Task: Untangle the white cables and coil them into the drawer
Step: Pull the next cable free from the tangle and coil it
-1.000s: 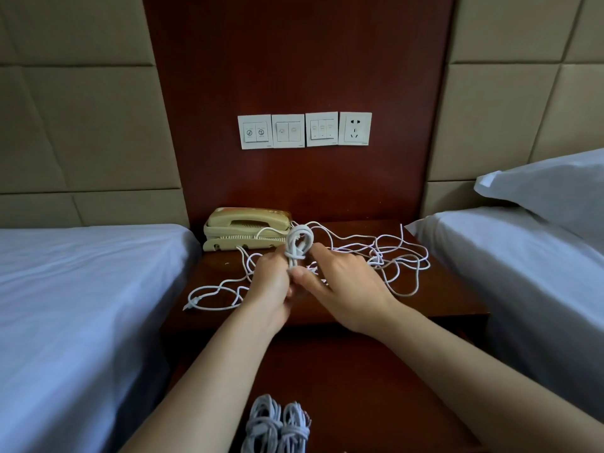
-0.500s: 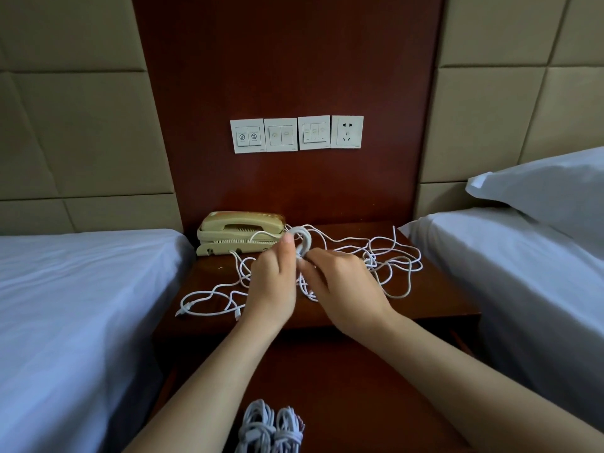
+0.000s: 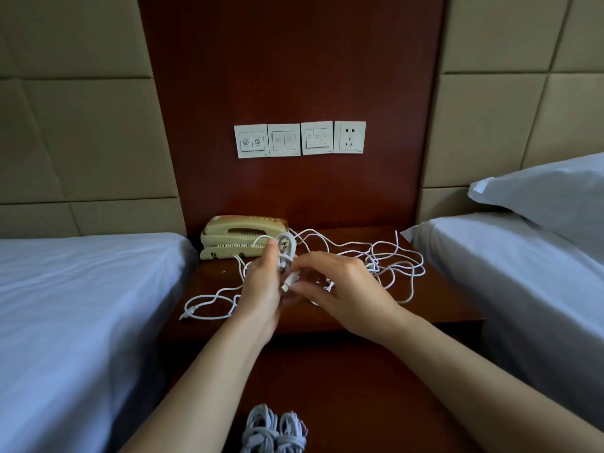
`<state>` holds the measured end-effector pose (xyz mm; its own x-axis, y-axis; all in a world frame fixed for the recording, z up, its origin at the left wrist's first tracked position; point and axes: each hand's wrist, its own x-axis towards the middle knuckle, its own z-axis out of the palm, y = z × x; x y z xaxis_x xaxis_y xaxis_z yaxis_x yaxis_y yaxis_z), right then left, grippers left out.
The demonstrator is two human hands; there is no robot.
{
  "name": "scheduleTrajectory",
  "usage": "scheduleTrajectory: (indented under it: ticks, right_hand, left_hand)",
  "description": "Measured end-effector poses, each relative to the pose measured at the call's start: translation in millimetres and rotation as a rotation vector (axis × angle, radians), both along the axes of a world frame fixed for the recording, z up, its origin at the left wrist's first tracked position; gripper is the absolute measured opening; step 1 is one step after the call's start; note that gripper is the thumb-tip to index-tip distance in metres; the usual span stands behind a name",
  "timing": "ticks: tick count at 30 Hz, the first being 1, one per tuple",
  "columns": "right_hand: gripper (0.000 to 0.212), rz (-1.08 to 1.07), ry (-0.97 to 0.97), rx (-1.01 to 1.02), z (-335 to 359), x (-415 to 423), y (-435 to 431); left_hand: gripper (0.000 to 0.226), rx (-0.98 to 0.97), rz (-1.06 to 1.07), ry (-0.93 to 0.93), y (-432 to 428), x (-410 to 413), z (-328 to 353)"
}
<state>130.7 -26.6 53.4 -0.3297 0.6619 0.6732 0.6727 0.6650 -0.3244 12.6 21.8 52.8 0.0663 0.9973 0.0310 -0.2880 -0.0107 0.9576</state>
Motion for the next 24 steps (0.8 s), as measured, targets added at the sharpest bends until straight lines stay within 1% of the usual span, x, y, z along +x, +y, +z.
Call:
scheduleTrajectory:
  ticks: [3,7,12,17,19,22,24]
  right_hand:
    - [0.012,-0.068,0.01,0.013,-0.3,0.0,0.7]
    - [0.015,-0.117,0.071,-0.017,2.6,-4.1,0.6]
    - [0.02,-0.097,0.24,-0.229,7.1,-6.1,1.3]
    - [0.022,-0.04,0.387,-0.446,12.1,-5.8,0.8]
    - [0.022,-0.06,0.394,-0.488,13.5,-6.8,0.0]
    - [0.021,-0.062,0.46,-0.568,15.5,-8.5,-1.8]
    - [0.021,-0.105,0.452,-0.564,17.9,-11.0,-3.2]
  left_hand:
    - [0.043,-0.022,-0.073,-0.035,-4.5,4.0,-0.3]
    - [0.042,-0.081,-0.104,-0.091,-6.9,7.9,1.9]
    - [0.041,-0.09,-0.104,-0.052,-9.0,8.3,2.4]
    - [0.042,-0.126,-0.154,-0.066,-8.1,8.6,0.5]
    - [0.04,-0.156,-0.168,-0.085,-7.3,9.4,0.4]
    - [0.038,-0.179,-0.185,-0.117,-8.7,12.2,0.1]
    - [0.039,-0.18,-0.191,-0.13,-8.3,14.2,-1.0]
